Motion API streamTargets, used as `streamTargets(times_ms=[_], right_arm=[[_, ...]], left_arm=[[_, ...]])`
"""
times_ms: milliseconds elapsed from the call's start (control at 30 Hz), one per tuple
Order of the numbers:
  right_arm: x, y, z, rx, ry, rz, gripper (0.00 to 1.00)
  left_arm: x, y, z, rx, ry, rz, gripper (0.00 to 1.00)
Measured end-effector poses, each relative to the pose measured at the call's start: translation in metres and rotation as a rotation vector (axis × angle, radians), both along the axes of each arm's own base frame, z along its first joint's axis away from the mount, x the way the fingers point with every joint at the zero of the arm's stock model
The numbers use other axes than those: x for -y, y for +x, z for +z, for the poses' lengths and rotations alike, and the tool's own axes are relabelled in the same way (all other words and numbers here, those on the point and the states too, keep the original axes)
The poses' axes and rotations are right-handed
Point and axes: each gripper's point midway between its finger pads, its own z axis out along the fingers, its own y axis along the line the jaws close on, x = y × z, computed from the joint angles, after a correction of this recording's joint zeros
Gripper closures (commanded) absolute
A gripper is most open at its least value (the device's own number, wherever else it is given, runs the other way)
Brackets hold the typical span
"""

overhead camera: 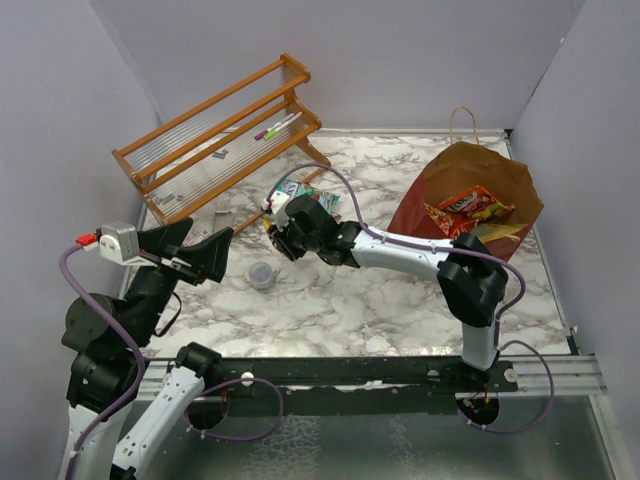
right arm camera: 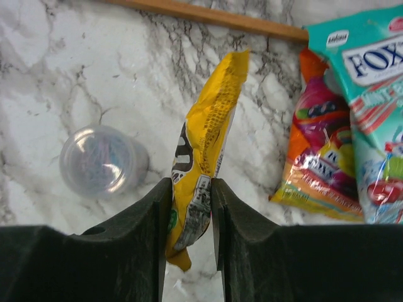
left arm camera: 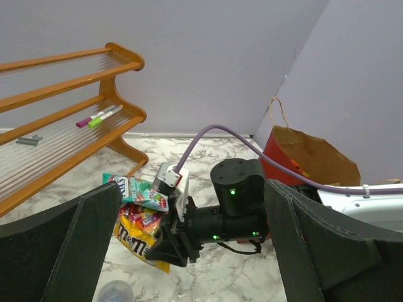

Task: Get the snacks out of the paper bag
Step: Place the snack at the center of the board, then take out the snack from the paper bag.

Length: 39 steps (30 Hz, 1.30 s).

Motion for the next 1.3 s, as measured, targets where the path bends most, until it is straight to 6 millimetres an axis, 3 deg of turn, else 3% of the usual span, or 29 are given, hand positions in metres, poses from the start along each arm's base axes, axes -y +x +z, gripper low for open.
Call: streamTargets(times_ms=[367, 533, 633, 767, 900, 1033, 1100, 1167, 1300], right_arm=[[-0.039, 0.064, -0.018, 0.109, -0.058, 0.017, 0.67], [-0.027, 0.061, -0.018, 0.059, -0.067, -0.023, 0.66], [-0.007, 0.054, 0.001, 0.025, -0.051, -0.061, 0.65], [0.036, 0.05, 0.073, 0.057, 0.045, -0.125, 0.62], [0.111, 0.054, 0.189, 0.218, 0.219, -0.281, 0.53], [0.182, 0.037, 0.271, 0.384, 0.351, -0.455, 0.5], [0.22, 0.026, 0.295, 0.457, 0.394, -0.562, 0.5], [0.249, 0.022, 0.303, 0.5, 0.401, -0.659, 0.5], [0.301, 0.038, 0.3, 0.54, 0.347, -0.864, 0.5]], left_arm=[[-0.007, 0.005, -0.008, -0.045, 0.003, 0.049, 0.01], [-0.007, 0.006, -0.009, -0.048, 0.002, 0.052, 0.01], [-0.006, 0.01, -0.013, -0.055, 0.0, 0.051, 0.01], [0.0, 0.024, -0.028, -0.089, 0.013, 0.051, 0.01], [0.01, 0.048, -0.046, -0.137, 0.034, 0.051, 0.01], [0.024, 0.079, -0.074, -0.22, 0.072, 0.051, 0.01], [0.031, 0.098, -0.09, -0.269, 0.098, 0.051, 0.01], [0.038, 0.114, -0.103, -0.308, 0.122, 0.052, 0.01], [0.049, 0.143, -0.137, -0.406, 0.172, 0.055, 0.01]])
